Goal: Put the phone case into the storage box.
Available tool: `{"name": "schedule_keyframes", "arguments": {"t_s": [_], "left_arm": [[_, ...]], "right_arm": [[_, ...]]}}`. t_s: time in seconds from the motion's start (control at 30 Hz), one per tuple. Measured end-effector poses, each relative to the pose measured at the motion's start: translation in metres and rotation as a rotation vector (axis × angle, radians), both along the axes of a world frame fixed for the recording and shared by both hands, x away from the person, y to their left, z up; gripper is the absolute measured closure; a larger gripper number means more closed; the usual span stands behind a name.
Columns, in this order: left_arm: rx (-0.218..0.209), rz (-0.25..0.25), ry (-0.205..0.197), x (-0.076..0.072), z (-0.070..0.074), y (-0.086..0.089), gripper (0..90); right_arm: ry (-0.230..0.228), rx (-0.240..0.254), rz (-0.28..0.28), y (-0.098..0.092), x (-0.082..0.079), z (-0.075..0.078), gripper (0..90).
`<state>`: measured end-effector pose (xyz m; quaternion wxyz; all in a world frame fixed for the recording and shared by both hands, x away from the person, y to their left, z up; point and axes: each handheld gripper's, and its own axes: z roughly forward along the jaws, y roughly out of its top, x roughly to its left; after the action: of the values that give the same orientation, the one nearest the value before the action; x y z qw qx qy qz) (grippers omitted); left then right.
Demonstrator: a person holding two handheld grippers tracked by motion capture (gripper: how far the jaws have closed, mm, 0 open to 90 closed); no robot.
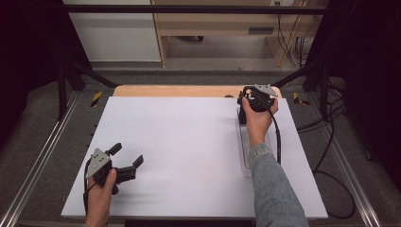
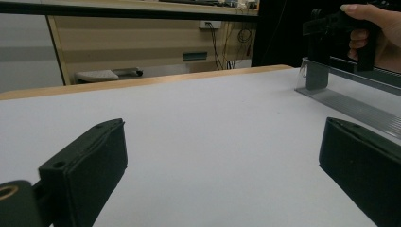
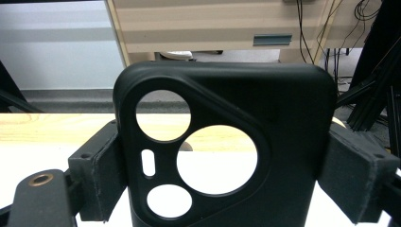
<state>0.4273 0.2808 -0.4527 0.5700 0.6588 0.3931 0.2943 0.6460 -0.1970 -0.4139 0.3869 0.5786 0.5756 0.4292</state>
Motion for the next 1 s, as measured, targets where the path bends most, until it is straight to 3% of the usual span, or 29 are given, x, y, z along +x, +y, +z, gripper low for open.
{"name": "schedule_keyframes", "arguments": {"t_s": [1.0], "left_arm": [[0.002,-0.002,-0.002,0.0000,0.0000,0.0002,1.9]], "right_arm": [[-0.004,-0.021,0.015,0.0049,-0.0009,-0.0026,13.3]]}}
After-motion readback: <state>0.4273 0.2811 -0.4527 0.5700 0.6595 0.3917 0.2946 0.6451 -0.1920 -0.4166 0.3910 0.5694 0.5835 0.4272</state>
